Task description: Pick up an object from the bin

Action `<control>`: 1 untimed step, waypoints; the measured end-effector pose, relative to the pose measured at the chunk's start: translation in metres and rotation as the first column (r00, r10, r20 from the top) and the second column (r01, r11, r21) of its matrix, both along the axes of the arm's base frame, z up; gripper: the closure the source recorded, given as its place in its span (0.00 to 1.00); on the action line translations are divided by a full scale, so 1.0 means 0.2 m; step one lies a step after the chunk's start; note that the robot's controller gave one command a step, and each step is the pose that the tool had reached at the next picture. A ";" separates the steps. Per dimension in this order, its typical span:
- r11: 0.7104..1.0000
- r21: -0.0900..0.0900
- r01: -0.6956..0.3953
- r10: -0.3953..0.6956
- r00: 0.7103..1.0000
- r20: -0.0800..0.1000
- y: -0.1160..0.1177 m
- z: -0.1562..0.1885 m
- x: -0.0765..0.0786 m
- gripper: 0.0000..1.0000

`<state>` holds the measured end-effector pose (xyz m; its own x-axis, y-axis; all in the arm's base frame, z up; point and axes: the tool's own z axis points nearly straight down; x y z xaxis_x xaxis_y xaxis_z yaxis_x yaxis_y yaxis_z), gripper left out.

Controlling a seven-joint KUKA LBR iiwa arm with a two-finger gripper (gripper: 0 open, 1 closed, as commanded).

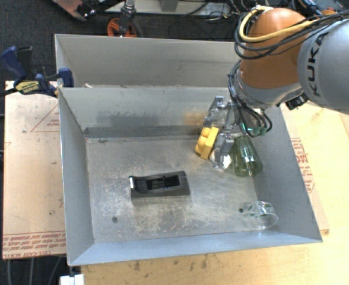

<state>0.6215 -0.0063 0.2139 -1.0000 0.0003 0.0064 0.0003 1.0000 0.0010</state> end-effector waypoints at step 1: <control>1.000 0.000 0.000 0.000 1.000 0.008 0.00 0.02 0.01 0.00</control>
Offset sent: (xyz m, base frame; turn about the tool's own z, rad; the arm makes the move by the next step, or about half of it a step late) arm -0.0538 0.1280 -0.0539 -0.0929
